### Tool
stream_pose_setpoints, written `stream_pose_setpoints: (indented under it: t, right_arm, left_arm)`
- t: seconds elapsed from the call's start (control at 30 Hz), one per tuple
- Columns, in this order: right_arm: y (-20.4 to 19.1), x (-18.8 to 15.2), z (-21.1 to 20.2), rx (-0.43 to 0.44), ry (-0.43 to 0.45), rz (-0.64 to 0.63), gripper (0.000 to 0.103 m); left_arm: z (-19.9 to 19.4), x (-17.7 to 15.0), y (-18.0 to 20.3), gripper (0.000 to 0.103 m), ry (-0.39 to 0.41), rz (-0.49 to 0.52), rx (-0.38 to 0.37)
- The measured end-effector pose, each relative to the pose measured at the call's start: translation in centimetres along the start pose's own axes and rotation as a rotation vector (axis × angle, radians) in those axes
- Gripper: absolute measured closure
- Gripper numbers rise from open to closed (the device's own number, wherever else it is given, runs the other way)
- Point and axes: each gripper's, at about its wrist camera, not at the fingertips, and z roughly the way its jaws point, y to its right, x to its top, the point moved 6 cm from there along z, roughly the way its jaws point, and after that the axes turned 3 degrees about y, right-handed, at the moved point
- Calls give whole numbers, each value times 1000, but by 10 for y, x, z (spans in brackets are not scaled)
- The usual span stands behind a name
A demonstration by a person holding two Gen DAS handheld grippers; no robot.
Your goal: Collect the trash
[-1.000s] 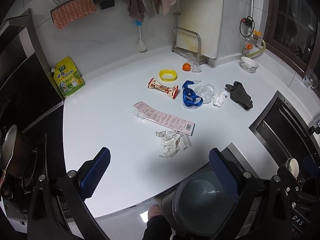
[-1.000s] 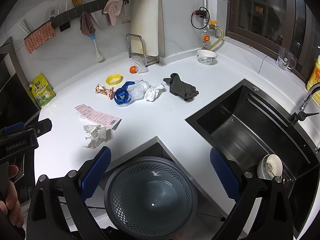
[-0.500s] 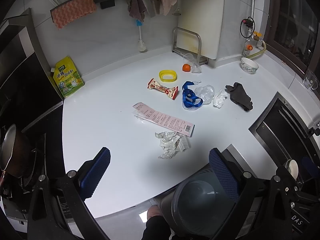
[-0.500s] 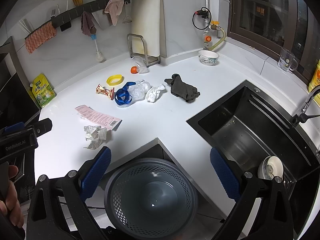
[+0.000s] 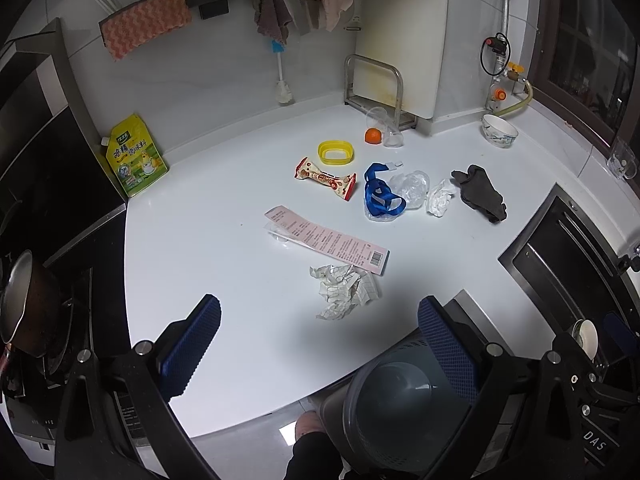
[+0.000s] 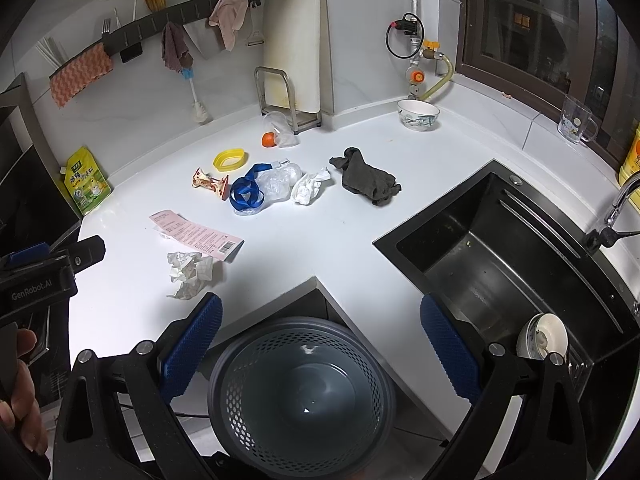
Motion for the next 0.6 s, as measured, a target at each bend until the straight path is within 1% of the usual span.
stream_pose_setpoints:
  t: [0.6]
  right_arm:
    - [2,-4,2,12,-2,5,8]
  left_arm:
    - [4,2,2,6,1,-2,5]
